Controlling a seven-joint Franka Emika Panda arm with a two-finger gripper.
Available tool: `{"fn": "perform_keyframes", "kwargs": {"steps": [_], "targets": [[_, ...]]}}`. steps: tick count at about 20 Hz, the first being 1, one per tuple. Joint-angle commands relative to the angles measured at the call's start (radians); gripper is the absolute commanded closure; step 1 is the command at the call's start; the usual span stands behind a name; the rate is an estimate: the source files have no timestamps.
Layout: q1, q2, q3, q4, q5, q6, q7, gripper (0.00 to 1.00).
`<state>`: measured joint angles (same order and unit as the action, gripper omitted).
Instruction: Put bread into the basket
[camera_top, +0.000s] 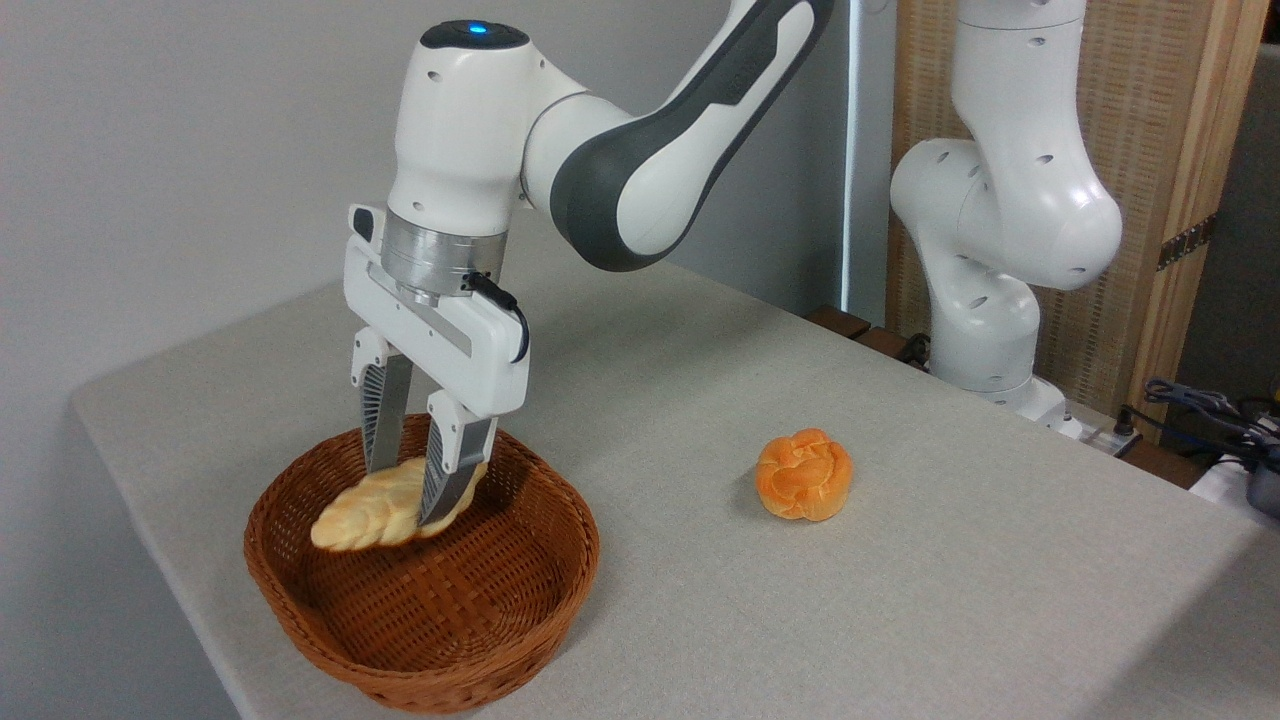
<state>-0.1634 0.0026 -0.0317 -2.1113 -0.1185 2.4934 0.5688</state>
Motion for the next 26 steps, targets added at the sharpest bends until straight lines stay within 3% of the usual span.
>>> {"fn": "perform_keyframes", "kwargs": {"steps": [1,5,13,18,21,26], "targets": [[-0.007,-0.001,0.030,0.011,-0.024,0.009,0.014,0.00],[-0.007,-0.035,0.075,0.056,-0.026,-0.007,0.006,0.00],[-0.010,-0.138,0.118,0.062,-0.024,-0.255,0.009,0.00],[-0.011,-0.193,0.116,0.060,-0.013,-0.457,0.035,0.00],[-0.011,-0.204,0.110,0.060,0.002,-0.626,0.107,0.00],[-0.011,-0.204,0.108,0.062,0.008,-0.654,0.120,0.00]]}}
